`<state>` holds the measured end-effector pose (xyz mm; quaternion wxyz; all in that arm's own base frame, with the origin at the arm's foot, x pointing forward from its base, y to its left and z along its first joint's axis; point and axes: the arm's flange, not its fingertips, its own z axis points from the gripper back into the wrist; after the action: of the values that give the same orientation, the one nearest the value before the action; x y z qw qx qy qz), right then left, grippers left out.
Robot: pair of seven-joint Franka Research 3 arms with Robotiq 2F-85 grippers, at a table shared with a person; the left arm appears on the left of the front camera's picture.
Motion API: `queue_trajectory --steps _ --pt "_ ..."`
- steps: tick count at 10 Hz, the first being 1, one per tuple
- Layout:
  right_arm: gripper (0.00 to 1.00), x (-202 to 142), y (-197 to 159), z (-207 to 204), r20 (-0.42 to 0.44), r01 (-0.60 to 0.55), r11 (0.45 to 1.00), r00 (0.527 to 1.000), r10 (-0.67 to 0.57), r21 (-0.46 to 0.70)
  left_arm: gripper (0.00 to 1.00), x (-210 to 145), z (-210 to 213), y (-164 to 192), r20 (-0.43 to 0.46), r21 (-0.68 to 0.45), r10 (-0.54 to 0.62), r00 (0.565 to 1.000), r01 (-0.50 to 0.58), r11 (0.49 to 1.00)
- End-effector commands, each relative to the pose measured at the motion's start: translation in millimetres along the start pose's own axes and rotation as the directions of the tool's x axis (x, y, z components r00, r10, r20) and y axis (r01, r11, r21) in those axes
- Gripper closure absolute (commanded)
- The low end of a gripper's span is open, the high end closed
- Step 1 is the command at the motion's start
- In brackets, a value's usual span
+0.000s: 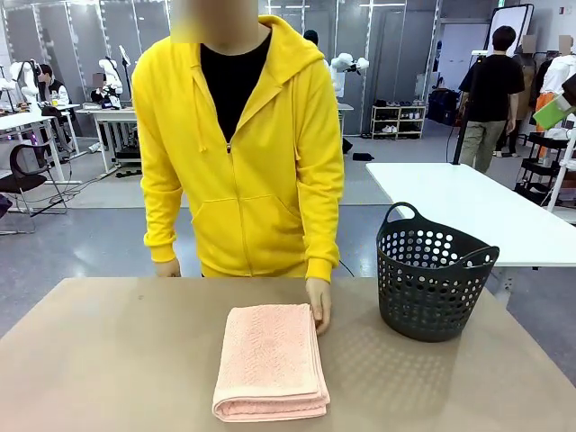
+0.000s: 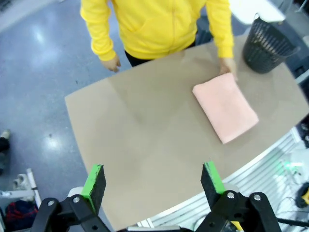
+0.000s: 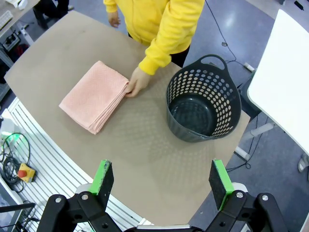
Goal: Fold the towel.
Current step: Pick up the 100 cm Hotel Towel and place it on the left side of the table.
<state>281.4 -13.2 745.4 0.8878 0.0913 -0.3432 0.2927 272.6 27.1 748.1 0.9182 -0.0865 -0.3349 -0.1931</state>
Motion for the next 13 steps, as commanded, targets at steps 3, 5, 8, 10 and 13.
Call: queue_trajectory --steps 3,5,8,10,13 --pt "0.0 -0.8 -0.4 0.5 0.007 0.005 1.0 1.0 -0.005 0.002 0.0 -16.1 -77.9 19.7 -0.065 -0.134 0.207 0.976 -0.214 0.968" --pt "0.0 -0.8 -0.4 0.5 0.007 0.005 1.0 1.0 -0.005 0.002 0.0 -25.0 -124.9 10.6 -0.07 -0.179 0.261 0.963 -0.269 0.946" --pt "0.0 -0.8 -0.4 0.5 0.007 0.005 1.0 1.0 -0.005 0.002 0.0 -45.0 -196.1 -5.8 -0.148 -0.23 0.339 0.929 -0.365 0.902" --pt "0.0 -0.8 -0.4 0.5 0.007 0.005 1.0 1.0 -0.005 0.002 0.0 -59.0 -240.5 -20.0 -0.209 -0.295 0.411 0.888 -0.458 0.839" --pt "0.0 -0.8 -0.4 0.5 0.007 0.005 1.0 1.0 -0.005 0.002 0.0 -74.2 -313.9 -41.5 -0.313 -0.368 0.454 0.834 -0.547 0.752"
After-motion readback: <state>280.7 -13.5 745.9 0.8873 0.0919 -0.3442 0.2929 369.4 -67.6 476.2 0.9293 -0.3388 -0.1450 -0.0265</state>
